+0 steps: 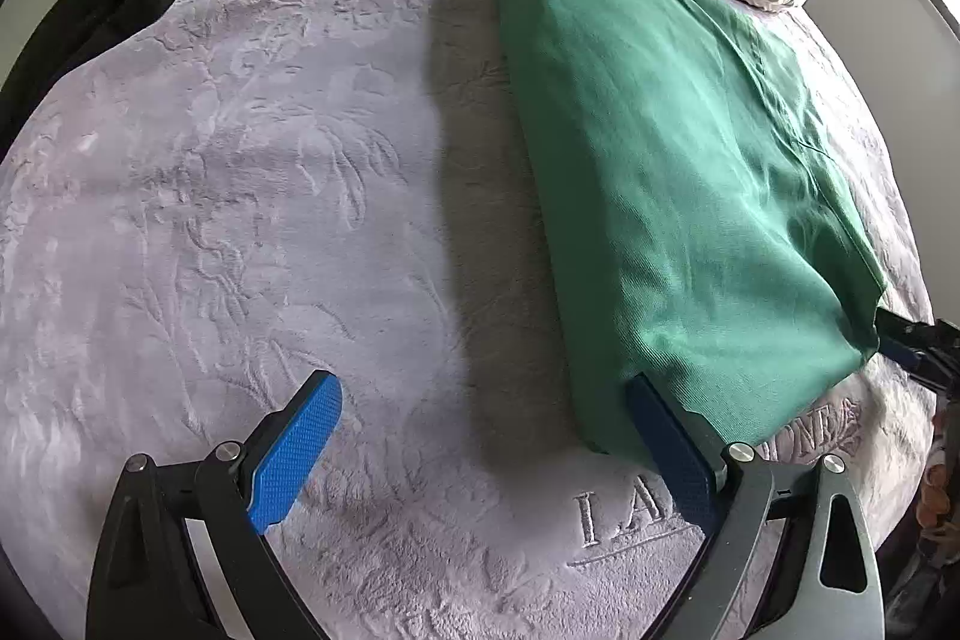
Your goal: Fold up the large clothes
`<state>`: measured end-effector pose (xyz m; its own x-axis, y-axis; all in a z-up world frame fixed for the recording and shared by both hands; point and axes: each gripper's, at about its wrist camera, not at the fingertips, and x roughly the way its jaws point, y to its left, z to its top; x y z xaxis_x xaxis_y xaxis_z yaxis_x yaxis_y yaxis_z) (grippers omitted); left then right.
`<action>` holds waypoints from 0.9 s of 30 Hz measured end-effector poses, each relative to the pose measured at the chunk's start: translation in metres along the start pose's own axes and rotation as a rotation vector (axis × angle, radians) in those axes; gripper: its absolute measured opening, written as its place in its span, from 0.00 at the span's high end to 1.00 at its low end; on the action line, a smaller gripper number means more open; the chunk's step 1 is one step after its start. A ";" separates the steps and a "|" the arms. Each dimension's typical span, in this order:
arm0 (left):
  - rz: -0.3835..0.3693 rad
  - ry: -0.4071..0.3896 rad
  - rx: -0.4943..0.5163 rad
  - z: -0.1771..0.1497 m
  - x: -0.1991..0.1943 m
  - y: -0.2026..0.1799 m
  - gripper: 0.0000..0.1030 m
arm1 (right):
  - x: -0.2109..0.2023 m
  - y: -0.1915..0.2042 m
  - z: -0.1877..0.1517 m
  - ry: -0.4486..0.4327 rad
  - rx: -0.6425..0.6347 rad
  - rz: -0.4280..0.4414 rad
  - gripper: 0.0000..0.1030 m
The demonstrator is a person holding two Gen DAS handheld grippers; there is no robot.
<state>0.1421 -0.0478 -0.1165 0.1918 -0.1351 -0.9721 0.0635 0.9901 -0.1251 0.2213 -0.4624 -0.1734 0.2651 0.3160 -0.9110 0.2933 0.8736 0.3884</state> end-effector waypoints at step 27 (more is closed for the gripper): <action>-0.015 -0.033 -0.066 0.031 -0.006 0.001 0.00 | -0.009 0.038 0.027 -0.006 -0.049 0.213 0.19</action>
<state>0.1719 -0.0469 -0.1049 0.2240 -0.1504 -0.9629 0.0017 0.9881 -0.1539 0.2550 -0.4416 -0.1469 0.3218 0.4934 -0.8081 0.1853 0.8041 0.5648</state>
